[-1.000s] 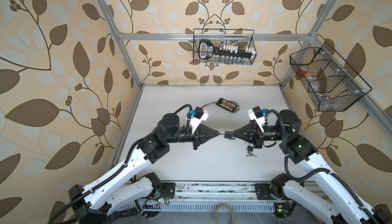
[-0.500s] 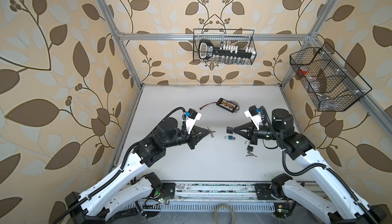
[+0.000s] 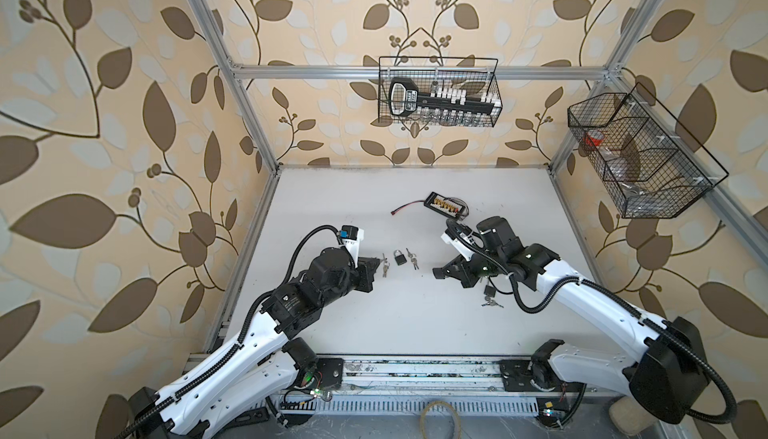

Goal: Lock with the key

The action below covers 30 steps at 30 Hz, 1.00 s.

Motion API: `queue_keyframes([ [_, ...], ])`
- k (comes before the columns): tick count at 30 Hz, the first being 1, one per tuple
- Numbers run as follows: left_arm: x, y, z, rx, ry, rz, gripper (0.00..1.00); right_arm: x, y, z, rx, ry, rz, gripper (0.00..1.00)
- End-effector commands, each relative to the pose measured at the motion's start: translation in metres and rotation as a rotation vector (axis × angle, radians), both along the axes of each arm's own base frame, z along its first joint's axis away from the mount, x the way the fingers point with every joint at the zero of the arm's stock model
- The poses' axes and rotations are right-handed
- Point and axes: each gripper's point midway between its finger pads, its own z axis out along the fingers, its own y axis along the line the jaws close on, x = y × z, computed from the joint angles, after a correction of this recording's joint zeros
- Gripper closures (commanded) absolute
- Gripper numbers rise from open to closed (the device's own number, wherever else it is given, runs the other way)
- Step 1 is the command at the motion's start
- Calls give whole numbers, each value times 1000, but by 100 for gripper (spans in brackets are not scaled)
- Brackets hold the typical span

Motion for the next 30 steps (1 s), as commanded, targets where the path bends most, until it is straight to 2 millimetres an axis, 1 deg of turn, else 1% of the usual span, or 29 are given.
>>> queue_keyframes([
  [1,6,27,-5,2,22,129,100,34,-1,6,-31,-82,-99,100],
  [3,6,27,-8,1,34,120,100,43,5,-1,-29,-73,-102,100],
  [5,6,26,-10,13,45,107,100,51,7,-7,-71,-75,-80,100],
  [8,6,27,-13,17,49,112,100,61,9,-17,-173,-91,13,100],
  [10,7,30,-15,18,53,124,100,64,11,-25,-219,-102,87,100],
  [13,14,33,-18,-8,74,143,100,73,10,-34,-289,-123,173,100],
  [15,19,35,-20,-36,98,148,100,73,10,-43,-352,-114,284,100],
  [16,21,35,-21,-48,106,146,100,73,8,-51,-388,-92,327,100],
  [19,25,37,-22,-63,120,148,100,86,-3,-66,-511,-58,397,100],
  [24,27,43,-28,-46,128,152,100,109,4,-65,-569,-56,465,100],
  [26,27,45,-29,-45,131,158,100,111,6,-68,-591,-50,487,100],
  [30,28,48,-30,-46,130,168,100,106,11,-80,-635,-45,528,100],
])
